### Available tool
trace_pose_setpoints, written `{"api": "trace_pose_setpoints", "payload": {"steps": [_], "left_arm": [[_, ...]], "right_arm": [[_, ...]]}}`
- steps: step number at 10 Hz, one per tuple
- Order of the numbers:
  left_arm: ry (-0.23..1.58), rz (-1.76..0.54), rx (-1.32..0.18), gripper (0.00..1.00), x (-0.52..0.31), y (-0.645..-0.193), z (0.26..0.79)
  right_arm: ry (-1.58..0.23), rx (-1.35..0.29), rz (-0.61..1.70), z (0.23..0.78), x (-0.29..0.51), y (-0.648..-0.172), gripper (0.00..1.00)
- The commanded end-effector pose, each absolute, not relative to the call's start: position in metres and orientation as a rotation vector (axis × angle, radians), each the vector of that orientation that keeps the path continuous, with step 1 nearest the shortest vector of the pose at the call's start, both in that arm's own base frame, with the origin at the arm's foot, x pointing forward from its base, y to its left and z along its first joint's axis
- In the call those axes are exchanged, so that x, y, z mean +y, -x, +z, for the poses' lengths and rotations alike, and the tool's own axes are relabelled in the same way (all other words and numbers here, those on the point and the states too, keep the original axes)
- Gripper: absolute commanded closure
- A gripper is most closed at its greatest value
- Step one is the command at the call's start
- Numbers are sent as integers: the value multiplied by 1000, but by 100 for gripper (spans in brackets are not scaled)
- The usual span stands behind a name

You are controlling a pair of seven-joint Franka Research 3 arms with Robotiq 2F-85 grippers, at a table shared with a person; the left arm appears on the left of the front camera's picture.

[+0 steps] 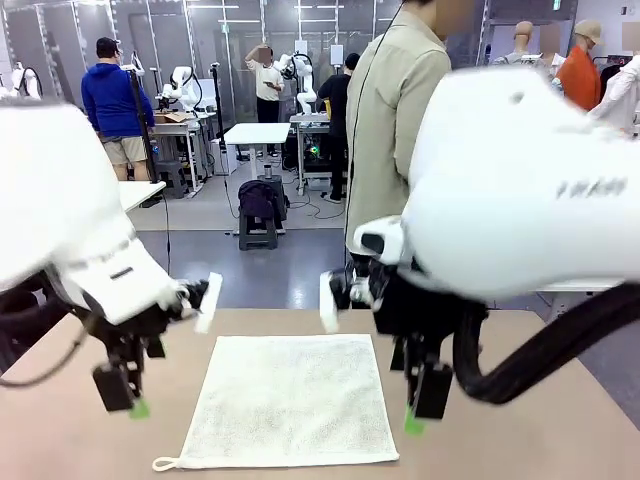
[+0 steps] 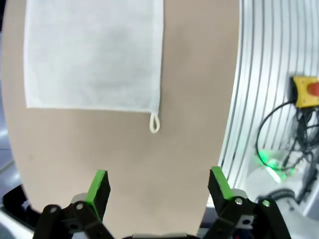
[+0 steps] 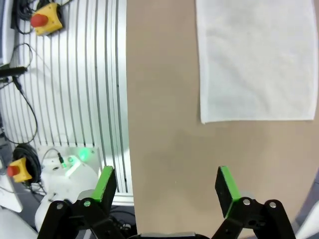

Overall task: Fold the towels and place them in the basket.
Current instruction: When a person lays out a Towel with hook on the table, fold it in half twice.

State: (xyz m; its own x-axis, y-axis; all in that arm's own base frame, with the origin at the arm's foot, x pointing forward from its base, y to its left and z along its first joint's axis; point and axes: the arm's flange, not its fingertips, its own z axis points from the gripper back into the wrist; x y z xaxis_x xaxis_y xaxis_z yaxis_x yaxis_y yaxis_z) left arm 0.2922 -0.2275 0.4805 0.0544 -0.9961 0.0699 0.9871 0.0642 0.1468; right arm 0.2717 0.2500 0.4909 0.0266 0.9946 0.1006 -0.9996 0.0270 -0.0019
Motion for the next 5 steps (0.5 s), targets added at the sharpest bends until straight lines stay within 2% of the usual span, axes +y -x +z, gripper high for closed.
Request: {"api": "trace_pose_setpoints", "payload": {"steps": [1, 5], "left_arm": [[-26, -1468, -194, 0, -249, -296, 443], [18, -1508, -166, 0, -255, -318, 382]], "right_arm": [[-88, -60, 1505, 455, 268, -278, 0], [-101, -54, 1540, 388, 277, -316, 0]]}}
